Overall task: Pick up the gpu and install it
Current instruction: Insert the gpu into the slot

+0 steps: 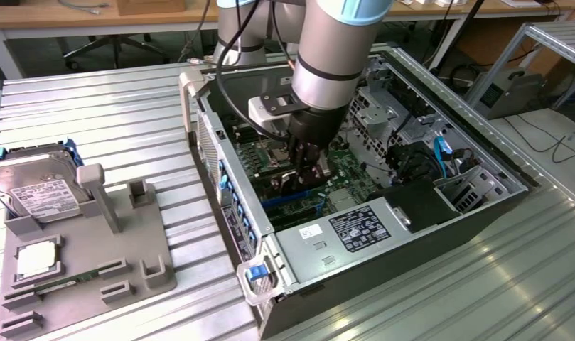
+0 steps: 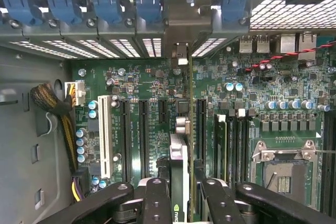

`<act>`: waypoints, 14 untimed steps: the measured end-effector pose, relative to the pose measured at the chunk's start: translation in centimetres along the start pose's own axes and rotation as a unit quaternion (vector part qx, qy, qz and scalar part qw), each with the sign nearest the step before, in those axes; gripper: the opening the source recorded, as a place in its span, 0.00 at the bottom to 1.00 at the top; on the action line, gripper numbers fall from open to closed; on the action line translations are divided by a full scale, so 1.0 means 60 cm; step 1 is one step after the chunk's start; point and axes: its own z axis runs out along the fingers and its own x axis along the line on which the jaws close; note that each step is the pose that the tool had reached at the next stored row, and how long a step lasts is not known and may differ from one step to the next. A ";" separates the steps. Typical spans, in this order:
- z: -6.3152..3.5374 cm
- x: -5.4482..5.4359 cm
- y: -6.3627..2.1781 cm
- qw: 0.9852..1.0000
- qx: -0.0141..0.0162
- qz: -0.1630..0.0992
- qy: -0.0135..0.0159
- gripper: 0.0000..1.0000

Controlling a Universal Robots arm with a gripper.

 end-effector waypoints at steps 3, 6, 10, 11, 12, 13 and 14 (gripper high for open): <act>0.001 0.000 0.000 1.000 0.000 0.000 0.000 0.27; 0.006 0.000 0.000 1.000 0.000 0.000 0.000 0.27; 0.010 0.000 0.000 1.000 0.000 0.000 0.000 0.27; 0.011 0.000 0.000 1.000 0.000 0.000 0.000 0.27; 0.012 0.000 0.000 1.000 0.000 0.000 0.000 0.27; 0.012 0.000 0.000 1.000 0.000 0.000 0.000 0.27; 0.012 0.000 0.000 1.000 0.000 0.000 0.000 0.27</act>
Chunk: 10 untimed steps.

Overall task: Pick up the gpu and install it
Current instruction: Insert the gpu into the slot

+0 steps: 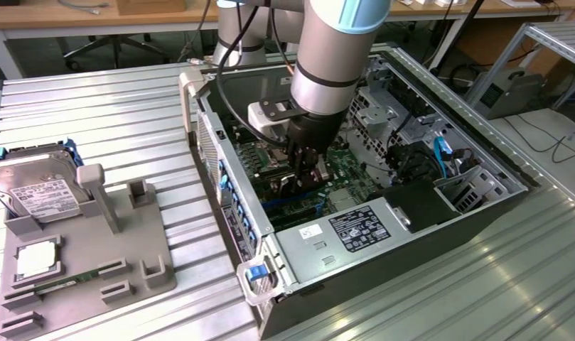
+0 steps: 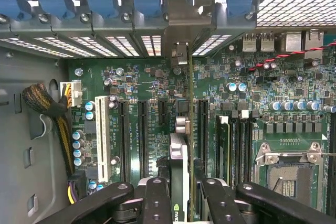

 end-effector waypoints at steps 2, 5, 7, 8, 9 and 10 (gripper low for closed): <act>0.000 0.000 0.000 1.000 0.000 0.000 0.000 0.27; 0.000 0.000 0.000 1.000 0.000 0.000 0.000 0.27; 0.000 0.000 0.000 1.000 0.000 0.000 0.000 0.27; 0.000 0.000 0.000 1.000 0.000 0.000 0.000 0.27; 0.000 0.000 0.000 1.000 0.000 0.000 0.000 0.27; 0.000 0.000 0.000 1.000 0.000 0.000 0.000 0.27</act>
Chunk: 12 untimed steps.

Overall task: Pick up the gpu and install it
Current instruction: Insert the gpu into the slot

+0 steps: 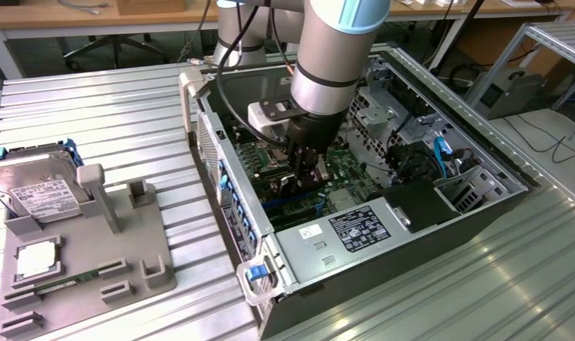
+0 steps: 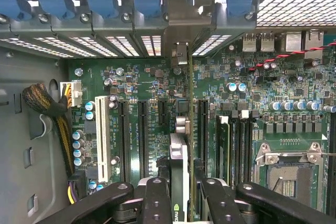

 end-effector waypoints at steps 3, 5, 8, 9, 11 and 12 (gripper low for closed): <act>0.000 0.000 0.000 1.000 0.000 0.000 0.000 0.27; 0.000 0.000 0.000 1.000 0.000 0.000 0.000 0.27; 0.001 0.000 0.000 1.000 0.000 0.000 0.000 0.27; 0.001 0.000 0.000 1.000 0.000 0.000 0.000 0.27; 0.002 0.000 0.000 1.000 0.000 0.000 0.000 0.27; 0.002 0.000 0.000 1.000 0.000 0.000 0.000 0.27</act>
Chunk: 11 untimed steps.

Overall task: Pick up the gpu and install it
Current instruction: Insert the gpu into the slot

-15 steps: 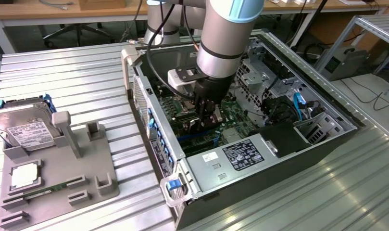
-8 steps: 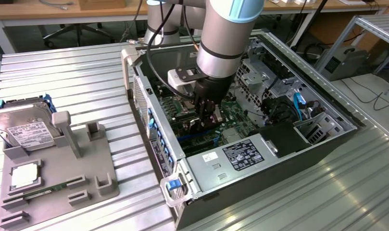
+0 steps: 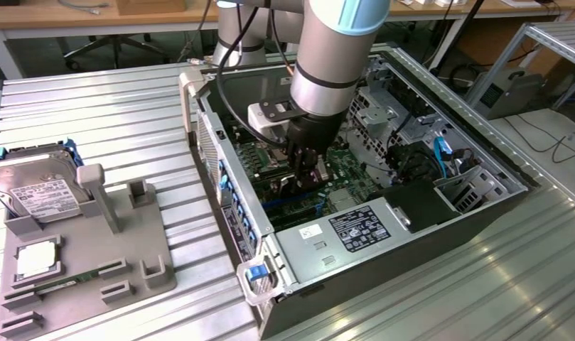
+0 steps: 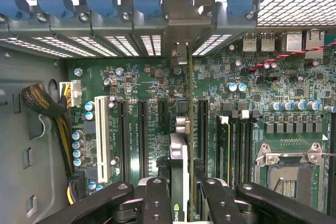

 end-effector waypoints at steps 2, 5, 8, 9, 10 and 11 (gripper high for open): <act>0.000 0.000 0.000 1.000 0.000 0.000 0.000 0.27; 0.000 0.000 0.000 1.000 0.000 -0.001 0.000 0.27; 0.000 0.000 0.000 1.000 0.000 -0.011 0.000 0.27; 0.000 0.000 0.000 1.000 0.000 -0.015 0.000 0.27; 0.000 0.000 0.000 1.000 0.000 -0.018 0.000 0.27; 0.000 0.000 0.000 1.000 0.000 -0.019 0.000 0.27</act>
